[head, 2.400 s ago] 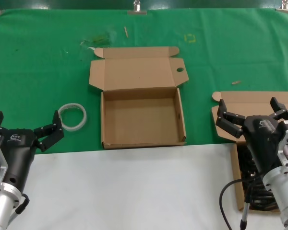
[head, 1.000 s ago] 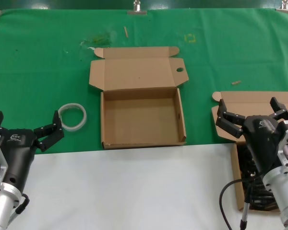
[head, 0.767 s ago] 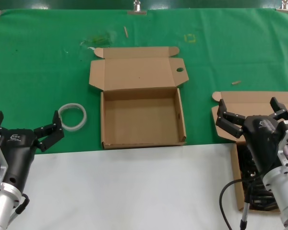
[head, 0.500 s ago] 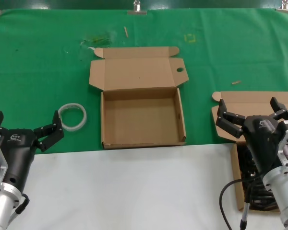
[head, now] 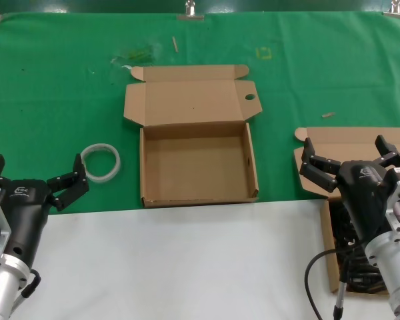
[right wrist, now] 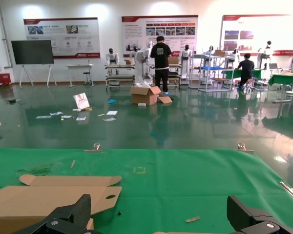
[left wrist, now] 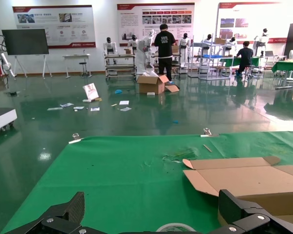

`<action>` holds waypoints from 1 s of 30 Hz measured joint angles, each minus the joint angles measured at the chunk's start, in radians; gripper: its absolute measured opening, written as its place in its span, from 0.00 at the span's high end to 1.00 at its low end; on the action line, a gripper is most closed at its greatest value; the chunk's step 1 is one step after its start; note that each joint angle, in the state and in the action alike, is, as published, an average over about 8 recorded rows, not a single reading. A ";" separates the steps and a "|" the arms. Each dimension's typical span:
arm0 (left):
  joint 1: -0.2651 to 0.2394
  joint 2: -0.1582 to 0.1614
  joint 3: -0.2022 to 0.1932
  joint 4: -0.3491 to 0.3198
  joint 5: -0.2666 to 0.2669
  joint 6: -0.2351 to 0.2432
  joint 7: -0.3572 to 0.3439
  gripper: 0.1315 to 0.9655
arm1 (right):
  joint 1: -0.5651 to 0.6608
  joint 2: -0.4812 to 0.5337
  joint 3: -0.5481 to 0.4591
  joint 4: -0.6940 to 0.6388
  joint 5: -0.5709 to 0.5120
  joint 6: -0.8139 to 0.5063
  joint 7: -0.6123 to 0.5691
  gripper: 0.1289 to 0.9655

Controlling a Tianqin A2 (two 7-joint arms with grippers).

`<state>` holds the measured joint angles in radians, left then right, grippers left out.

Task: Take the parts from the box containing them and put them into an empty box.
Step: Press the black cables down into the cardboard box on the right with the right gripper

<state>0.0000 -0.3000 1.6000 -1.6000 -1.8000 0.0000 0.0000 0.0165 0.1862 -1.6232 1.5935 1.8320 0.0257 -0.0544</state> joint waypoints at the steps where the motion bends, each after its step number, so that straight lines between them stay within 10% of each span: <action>1: 0.000 0.000 0.000 0.000 0.000 0.000 0.000 0.00 | 0.000 0.000 0.000 0.000 0.000 0.000 0.000 0.00; 30: 0.000 0.000 0.000 0.000 0.000 0.000 0.000 0.00 | -0.001 0.000 -0.005 0.002 0.005 0.006 -0.004 0.00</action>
<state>0.0000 -0.3000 1.6000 -1.6000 -1.8000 0.0000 0.0000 0.0152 0.1863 -1.6282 1.5957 1.8374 0.0318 -0.0585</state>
